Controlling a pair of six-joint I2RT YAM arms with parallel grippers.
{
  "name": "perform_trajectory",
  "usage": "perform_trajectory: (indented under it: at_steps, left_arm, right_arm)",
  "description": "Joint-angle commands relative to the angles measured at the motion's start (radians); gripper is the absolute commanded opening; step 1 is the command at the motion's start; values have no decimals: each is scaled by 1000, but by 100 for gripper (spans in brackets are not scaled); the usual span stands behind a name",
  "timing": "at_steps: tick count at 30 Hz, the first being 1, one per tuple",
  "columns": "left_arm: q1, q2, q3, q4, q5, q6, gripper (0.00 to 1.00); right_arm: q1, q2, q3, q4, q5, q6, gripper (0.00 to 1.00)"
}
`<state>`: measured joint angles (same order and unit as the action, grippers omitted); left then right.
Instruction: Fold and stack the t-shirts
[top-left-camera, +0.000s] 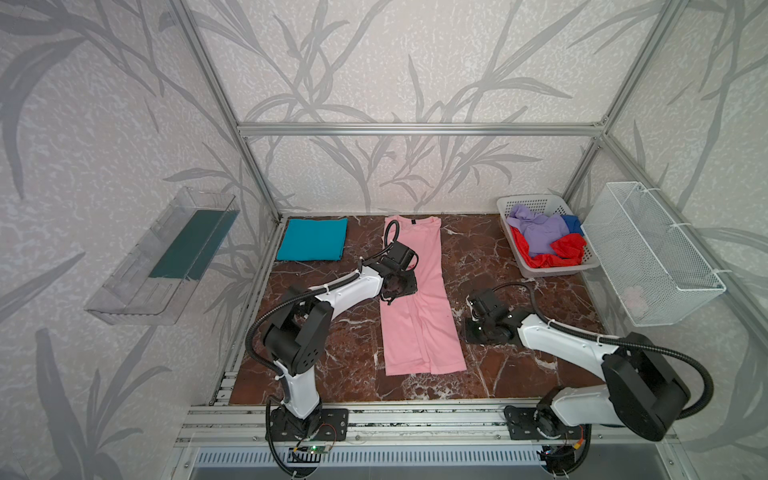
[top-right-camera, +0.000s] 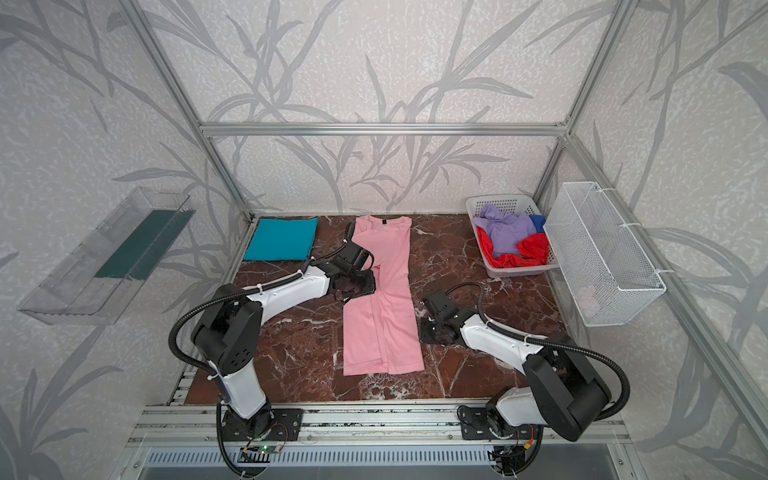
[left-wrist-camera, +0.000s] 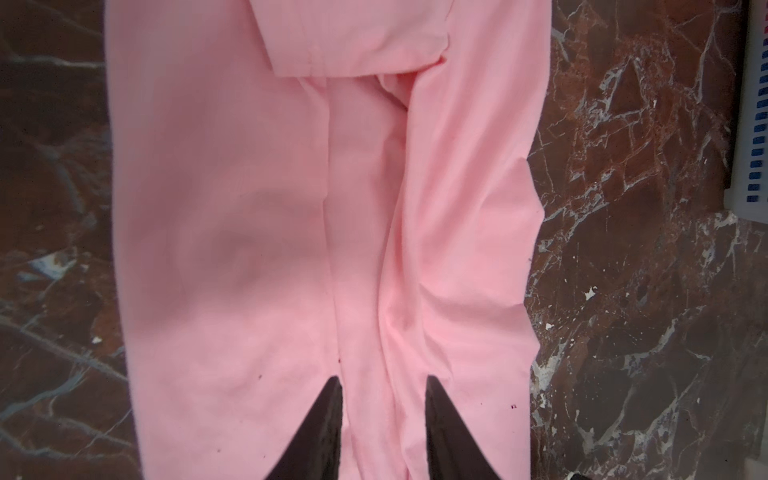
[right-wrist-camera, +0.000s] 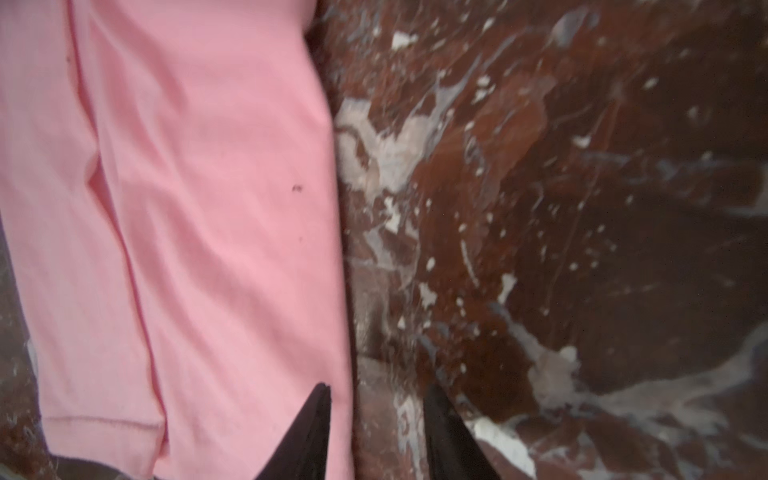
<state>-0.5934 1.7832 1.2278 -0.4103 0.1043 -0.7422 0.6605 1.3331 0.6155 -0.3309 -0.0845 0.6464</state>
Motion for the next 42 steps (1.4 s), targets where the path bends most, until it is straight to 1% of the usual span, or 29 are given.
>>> perform_trajectory:
  at_steps: [1,4,7,8,10,12,15,16,17,19,20,21,24,25,27,30,33,36,39,42]
  left_arm:
    - [2,-113,-80,-66,-37,-33,31]
    - [-8,-211,-180,-93,-60,-65,30]
    - [-50,-296,-290,-115,-92,-97,31]
    - [-68,-321,-328,-128,-105,-111,33]
    - [-101,-360,-397,-146,-118,-146,37]
    - [-134,-397,-473,-146,-120,-193,40]
    - [-178,-452,-573,-140,-117,-264,42]
    - [-190,-473,-600,-139,-114,-287,43]
    - [-199,-489,-623,-138,-112,-310,43]
    - [-214,-526,-659,-122,-106,-349,44]
    - [-224,-541,-672,-113,-105,-369,44]
    - [-231,-552,-681,-108,-103,-380,45]
    - [-249,-569,-688,-120,-105,-404,51]
    - [-256,-571,-686,-125,-104,-409,54]
    - [-269,-573,-686,-123,-104,-422,57]
    - [-292,-563,-700,-81,-92,-439,57]
    - [-306,-520,-715,-33,-75,-454,54]
    - [-326,-464,-715,27,-52,-463,49]
    - [-354,-407,-693,64,-33,-470,39]
    - [-371,-373,-663,25,-38,-461,22]
  right_arm:
    - [70,-61,-46,-59,40,55,39]
    - [142,-97,-76,-115,69,91,40]
    - [192,-141,-111,-145,94,144,52]
    - [205,-150,-122,-148,101,161,55]
    - [219,-154,-139,-141,106,182,56]
    - [236,-140,-151,-114,106,199,55]
    - [271,-96,-143,-75,103,212,47]
    - [285,-79,-135,-67,100,214,40]
    - [298,-65,-126,-62,98,215,29]
    - [322,-51,-110,-64,101,223,13]
    - [333,-50,-104,-70,105,227,7]
    - [341,-52,-99,-79,106,231,5]
    - [355,-80,-87,-127,111,240,2]
    - [355,-92,-85,-146,111,244,1]
    - [389,-115,-87,-180,111,257,1]
    - [409,-142,-104,-204,111,285,3]
    - [414,-151,-120,-200,109,303,4]
    - [415,-137,-113,-196,105,300,5]
    - [415,-121,-102,-197,101,295,5]
    - [415,-122,-101,-195,103,295,5]
